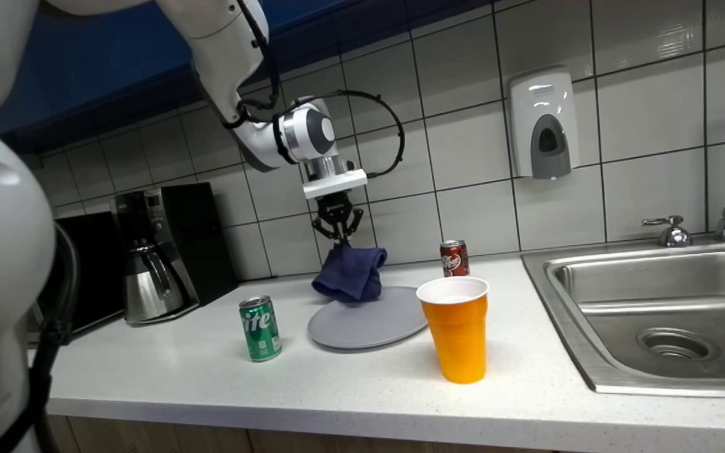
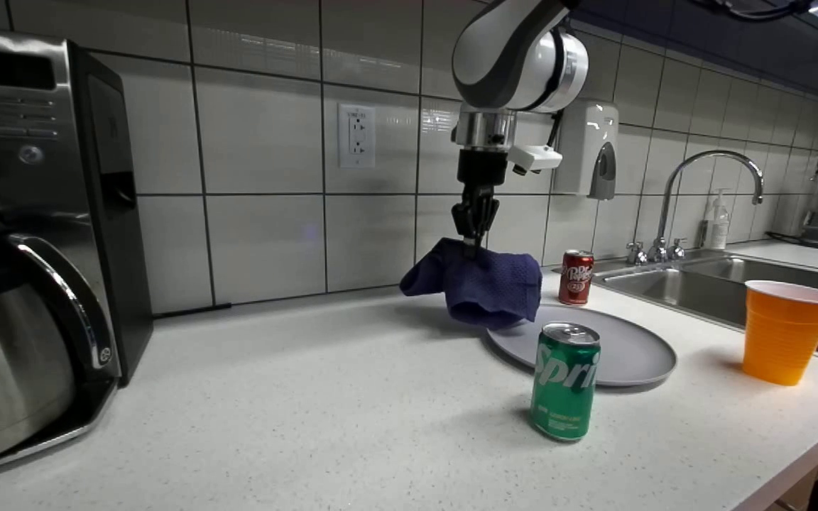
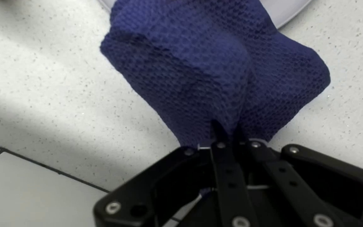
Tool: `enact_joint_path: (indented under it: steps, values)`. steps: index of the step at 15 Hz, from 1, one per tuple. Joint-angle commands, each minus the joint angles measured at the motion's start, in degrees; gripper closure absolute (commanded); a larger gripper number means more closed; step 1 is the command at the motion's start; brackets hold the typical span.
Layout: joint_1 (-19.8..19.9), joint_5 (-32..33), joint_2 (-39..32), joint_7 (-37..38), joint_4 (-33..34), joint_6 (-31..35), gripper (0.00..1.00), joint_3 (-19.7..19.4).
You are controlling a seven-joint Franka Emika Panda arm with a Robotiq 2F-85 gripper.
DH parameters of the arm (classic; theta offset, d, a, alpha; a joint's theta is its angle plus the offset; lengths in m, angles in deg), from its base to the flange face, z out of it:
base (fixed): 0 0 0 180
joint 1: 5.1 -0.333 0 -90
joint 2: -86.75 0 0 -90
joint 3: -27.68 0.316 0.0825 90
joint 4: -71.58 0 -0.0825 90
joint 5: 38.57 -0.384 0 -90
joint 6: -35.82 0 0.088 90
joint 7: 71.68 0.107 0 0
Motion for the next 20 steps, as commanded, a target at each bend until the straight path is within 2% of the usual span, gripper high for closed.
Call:
enact_joint_path:
  steps: [1,10,20]
  values:
    - [-0.1,1.8,-4.9,-0.7,8.1,-4.4,0.98,0.8]
    - [0.0,1.9,-13.6,-2.8,20.4,-7.9,0.98,1.0]
    - [1.4,1.4,-18.9,-5.1,27.8,-10.0,0.98,1.0]
